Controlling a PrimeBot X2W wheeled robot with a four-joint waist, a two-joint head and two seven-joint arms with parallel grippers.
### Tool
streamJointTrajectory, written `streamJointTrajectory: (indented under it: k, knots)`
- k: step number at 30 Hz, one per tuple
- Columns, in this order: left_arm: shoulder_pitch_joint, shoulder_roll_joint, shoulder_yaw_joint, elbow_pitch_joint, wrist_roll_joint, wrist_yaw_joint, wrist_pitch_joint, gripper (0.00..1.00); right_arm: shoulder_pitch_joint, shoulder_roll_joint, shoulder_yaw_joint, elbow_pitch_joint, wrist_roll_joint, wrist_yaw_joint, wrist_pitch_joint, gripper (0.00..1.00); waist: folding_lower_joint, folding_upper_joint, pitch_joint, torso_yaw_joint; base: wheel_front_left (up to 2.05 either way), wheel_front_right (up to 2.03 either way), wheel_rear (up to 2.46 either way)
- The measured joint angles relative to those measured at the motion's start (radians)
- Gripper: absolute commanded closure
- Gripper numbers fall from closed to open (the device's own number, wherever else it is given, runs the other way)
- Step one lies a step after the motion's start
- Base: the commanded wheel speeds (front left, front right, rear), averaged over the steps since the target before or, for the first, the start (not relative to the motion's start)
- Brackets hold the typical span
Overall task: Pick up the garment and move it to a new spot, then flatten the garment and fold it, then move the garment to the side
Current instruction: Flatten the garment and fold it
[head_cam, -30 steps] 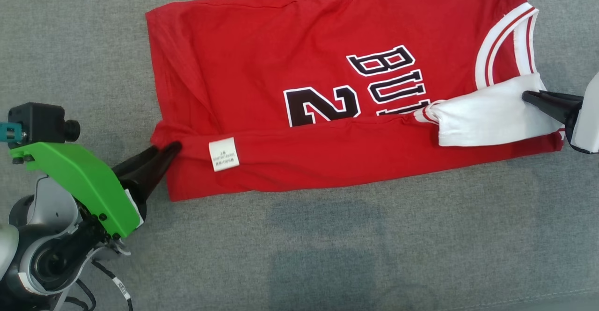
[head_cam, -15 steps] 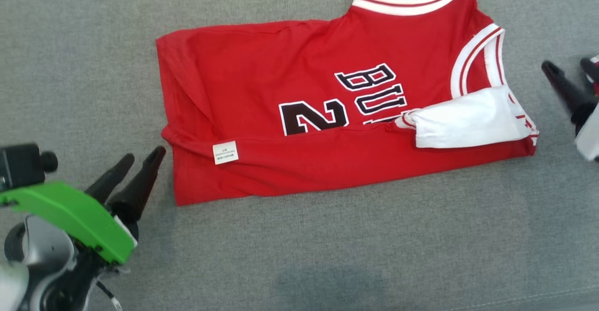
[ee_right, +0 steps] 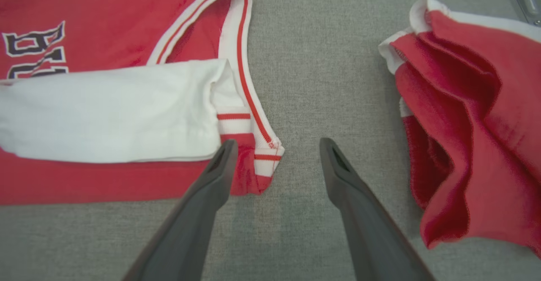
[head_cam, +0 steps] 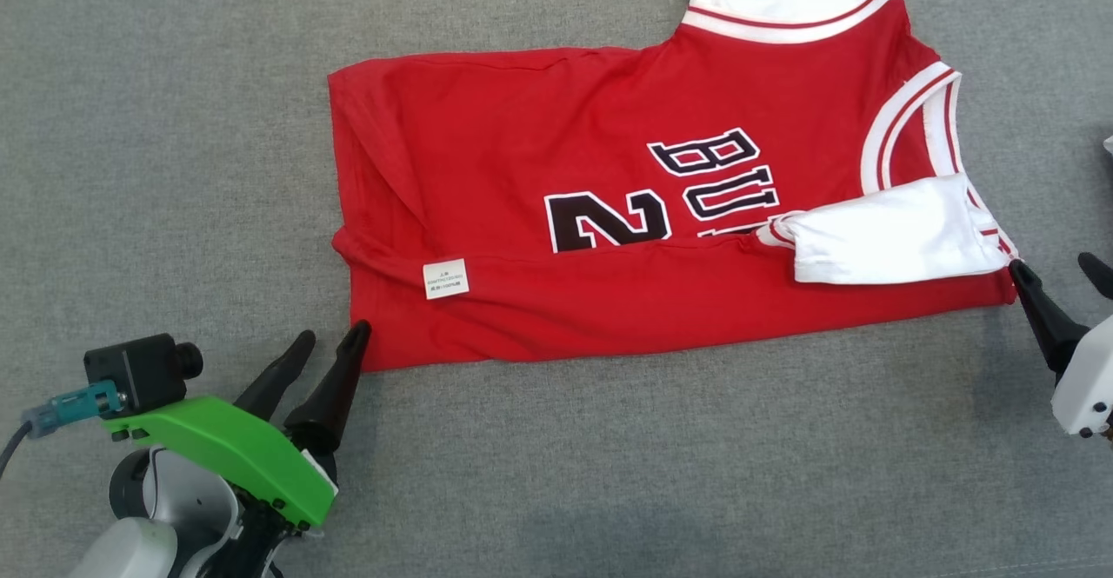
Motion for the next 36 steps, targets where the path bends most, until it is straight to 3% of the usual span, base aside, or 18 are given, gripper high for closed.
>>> streamJointTrajectory:
  k: [4, 5, 9, 28, 29, 30, 31, 32, 36]
  knots:
    - [-0.037, -0.022, -0.015, 0.036, -0.001, -0.008, 0.014, 0.0, 0.014, -0.006, 0.017, 0.078, 0.011, 0.0, -0.044, 0.0, 0.0, 0.0, 0.03, 0.01, 0.0, 0.0, 0.0]
    - [-0.058, -0.024, -0.021, 0.072, -0.009, -0.006, 0.041, 0.0, -0.007, -0.008, 0.046, 0.144, 0.03, 0.0, -0.091, 0.0, 0.0, 0.0, 0.056, 0.016, 0.0, 0.0, 0.0]
    - [-0.058, -0.021, -0.027, 0.094, -0.009, -0.005, 0.048, 0.0, -0.03, -0.007, 0.097, 0.166, 0.081, 0.0, -0.11, 0.0, 0.0, 0.0, 0.04, 0.014, 0.0, 0.0, 0.0]
    - [-0.101, -0.048, -0.08, 0.123, 0.003, -0.011, 0.077, 0.0, -0.009, -0.022, 0.106, 0.118, 0.133, 0.0, 0.049, 0.0, 0.0, 0.0, 0.039, 0.009, 0.0, 0.0, 0.0]
    - [-0.11, -0.053, -0.082, 0.137, 0.0, -0.018, 0.085, 0.63, -0.011, -0.027, 0.123, 0.113, 0.144, -0.001, 0.061, 0.0, 0.0, 0.0, 0.041, 0.003, 0.0, 0.0, 0.0]
    - [-0.111, -0.058, -0.085, 0.142, -0.004, -0.025, 0.089, 1.0, -0.014, -0.035, 0.14, 0.11, 0.151, -0.001, 0.068, 0.15, 0.0, 0.0, 0.041, 0.0, 0.0, 0.0, 0.0]
    - [-0.111, -0.058, -0.086, 0.143, -0.01, -0.035, 0.098, 1.0, -0.02, -0.04, 0.156, 0.107, 0.164, -0.002, 0.072, 0.82, 0.0, 0.0, 0.042, -0.005, 0.0, 0.0, 0.0]
    - [-0.111, -0.058, -0.084, 0.143, -0.017, -0.043, 0.1, 1.0, -0.027, -0.041, 0.164, 0.109, 0.184, -0.002, 0.077, 1.0, 0.0, 0.0, 0.042, -0.009, 0.0, 0.0, 0.0]
    - [-0.109, -0.03, -0.069, 0.112, -0.049, -0.059, 0.128, 1.0, -0.054, -0.045, 0.17, 0.118, 0.263, 0.0, 0.124, 1.0, 0.0, 0.0, 0.039, -0.024, 0.0, 0.0, 0.0]
